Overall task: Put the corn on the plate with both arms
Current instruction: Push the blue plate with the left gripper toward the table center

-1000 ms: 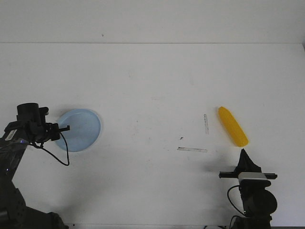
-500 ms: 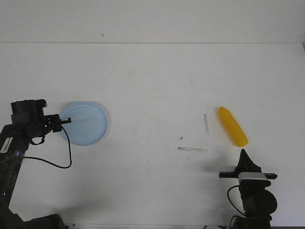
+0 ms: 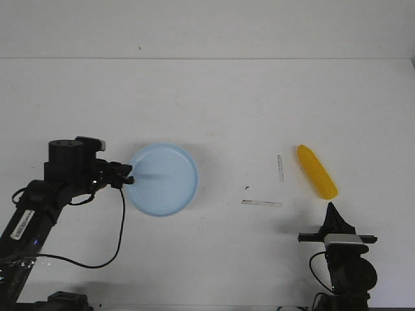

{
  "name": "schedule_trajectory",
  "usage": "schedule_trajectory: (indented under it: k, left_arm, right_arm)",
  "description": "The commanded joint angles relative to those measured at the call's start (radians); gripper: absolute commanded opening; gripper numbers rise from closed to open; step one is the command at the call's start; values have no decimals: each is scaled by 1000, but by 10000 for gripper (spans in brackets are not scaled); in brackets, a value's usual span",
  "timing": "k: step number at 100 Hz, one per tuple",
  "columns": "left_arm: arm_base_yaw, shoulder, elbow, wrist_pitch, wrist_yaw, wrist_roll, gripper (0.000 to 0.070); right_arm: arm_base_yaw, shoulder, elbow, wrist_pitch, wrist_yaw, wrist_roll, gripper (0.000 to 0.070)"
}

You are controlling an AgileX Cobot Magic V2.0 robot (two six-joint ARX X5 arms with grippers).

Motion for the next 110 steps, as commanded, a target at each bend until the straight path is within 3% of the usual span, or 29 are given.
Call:
schedule_trajectory:
  k: [1, 48, 102, 106, 110]
  left_arm:
    - [-53, 20, 19, -6, 10, -5, 0]
    - [-358, 261, 19, 6, 10, 7, 0]
    - [-409, 462, 19, 79, -47, 26, 4]
    - [-409, 462, 19, 77, -47, 26, 23]
    - [-409, 462, 19, 77, -47, 26, 86]
  right_arm:
    - [1, -1, -1, 7, 0, 13, 6]
    - [1, -1, -1, 7, 0, 13, 6]
    - [1, -1, -1, 7, 0, 13, 6]
    - [1, -1, -1, 7, 0, 13, 6]
    - [1, -1, -1, 7, 0, 13, 6]
